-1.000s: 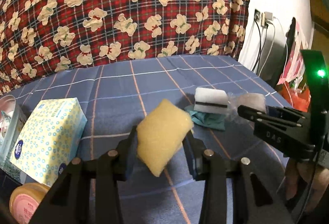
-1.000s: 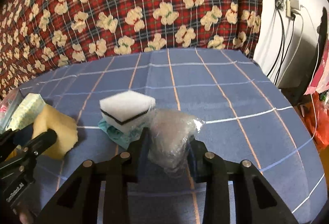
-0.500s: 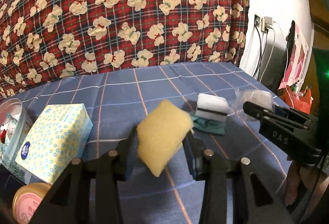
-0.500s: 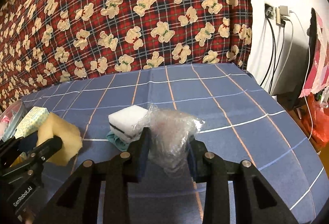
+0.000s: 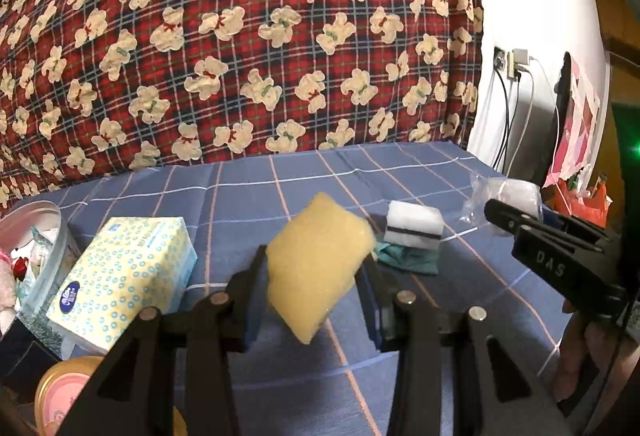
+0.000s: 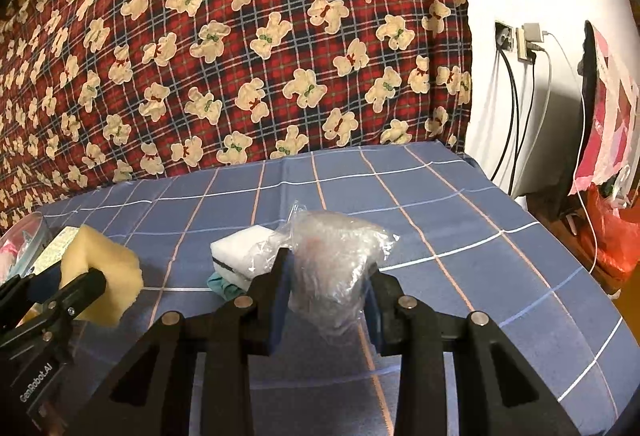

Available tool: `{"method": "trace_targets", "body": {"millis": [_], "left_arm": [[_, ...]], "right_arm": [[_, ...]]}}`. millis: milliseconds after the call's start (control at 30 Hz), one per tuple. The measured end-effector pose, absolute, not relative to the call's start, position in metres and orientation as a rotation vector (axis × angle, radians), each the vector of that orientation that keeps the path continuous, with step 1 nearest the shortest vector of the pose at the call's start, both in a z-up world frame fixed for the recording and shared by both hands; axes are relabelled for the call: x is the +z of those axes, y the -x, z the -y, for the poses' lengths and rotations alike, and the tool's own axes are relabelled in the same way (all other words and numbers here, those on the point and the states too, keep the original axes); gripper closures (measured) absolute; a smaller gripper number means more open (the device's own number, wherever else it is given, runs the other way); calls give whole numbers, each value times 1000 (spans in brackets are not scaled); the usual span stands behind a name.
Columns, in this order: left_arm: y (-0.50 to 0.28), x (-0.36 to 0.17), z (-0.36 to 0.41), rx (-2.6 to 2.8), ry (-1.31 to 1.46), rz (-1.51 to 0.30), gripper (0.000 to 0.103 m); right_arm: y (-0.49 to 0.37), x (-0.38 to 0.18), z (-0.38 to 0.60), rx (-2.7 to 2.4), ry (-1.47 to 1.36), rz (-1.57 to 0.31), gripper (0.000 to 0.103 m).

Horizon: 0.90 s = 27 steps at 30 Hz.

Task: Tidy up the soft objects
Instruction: 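Lift the yellow sponge with the left tool while the right tool lifts the plastic bag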

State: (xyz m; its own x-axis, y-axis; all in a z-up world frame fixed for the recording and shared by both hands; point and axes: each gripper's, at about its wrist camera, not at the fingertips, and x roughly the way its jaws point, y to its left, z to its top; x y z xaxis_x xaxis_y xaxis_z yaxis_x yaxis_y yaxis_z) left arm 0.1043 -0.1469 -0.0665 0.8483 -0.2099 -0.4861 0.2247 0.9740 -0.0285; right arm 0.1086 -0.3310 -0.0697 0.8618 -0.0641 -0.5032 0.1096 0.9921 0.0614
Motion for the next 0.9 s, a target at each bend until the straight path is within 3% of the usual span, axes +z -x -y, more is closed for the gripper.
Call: {"method": "trace_targets", "body": {"millis": [900], "left_arm": [[-75, -53, 136, -216, -48, -350, 63]], "right_arm": [[-67, -52, 287, -79, -51, -297, 68]]}}
